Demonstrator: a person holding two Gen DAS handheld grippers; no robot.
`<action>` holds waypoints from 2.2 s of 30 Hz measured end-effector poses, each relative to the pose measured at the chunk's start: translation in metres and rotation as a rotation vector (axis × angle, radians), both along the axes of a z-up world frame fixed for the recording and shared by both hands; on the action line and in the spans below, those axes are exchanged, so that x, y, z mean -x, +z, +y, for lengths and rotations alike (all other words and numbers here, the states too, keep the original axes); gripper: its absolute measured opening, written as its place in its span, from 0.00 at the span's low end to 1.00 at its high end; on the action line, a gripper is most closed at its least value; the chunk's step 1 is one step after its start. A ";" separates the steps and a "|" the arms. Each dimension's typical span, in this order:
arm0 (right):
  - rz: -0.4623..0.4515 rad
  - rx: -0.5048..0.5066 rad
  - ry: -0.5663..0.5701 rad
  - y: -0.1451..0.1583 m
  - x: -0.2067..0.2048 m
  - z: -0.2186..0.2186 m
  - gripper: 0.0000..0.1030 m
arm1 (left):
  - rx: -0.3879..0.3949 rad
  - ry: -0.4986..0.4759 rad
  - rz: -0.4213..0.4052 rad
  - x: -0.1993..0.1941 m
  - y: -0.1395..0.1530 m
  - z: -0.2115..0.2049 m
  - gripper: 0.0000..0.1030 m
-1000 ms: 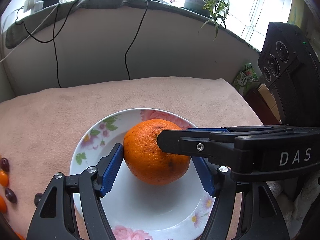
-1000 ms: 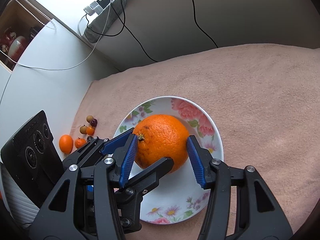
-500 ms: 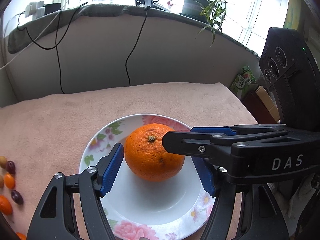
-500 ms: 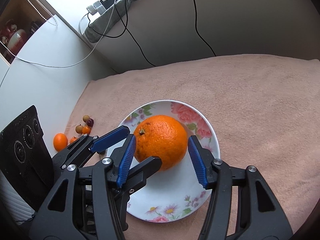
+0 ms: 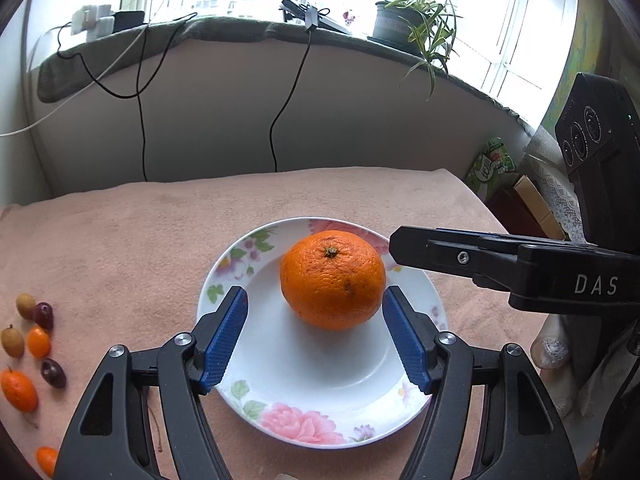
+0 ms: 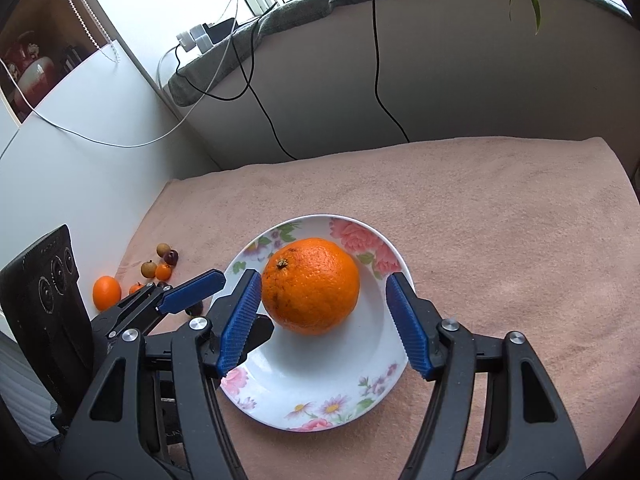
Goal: Organize fruits
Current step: 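Open the right gripper to release the orange and withdraw, then grasp a small tangerine with the left gripper while the right gripper grasps a dark cherry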
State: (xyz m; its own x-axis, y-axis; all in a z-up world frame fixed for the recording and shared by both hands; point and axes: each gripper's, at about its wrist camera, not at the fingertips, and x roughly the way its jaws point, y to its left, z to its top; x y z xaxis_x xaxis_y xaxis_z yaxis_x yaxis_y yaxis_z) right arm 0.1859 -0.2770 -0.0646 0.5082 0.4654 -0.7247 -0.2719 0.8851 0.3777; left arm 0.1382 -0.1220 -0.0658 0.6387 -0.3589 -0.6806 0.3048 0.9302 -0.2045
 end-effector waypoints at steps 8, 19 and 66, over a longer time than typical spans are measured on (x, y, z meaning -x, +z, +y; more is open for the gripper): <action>-0.152 0.018 -0.003 0.020 0.041 0.013 0.65 | -0.012 0.049 -0.039 0.025 0.006 0.027 0.68; -0.231 0.072 0.081 0.034 0.090 0.060 0.75 | -0.037 0.157 -0.075 0.069 0.009 0.084 0.69; -0.074 0.395 0.433 -0.051 0.027 0.224 0.29 | 0.130 0.389 0.097 0.103 -0.060 0.200 0.41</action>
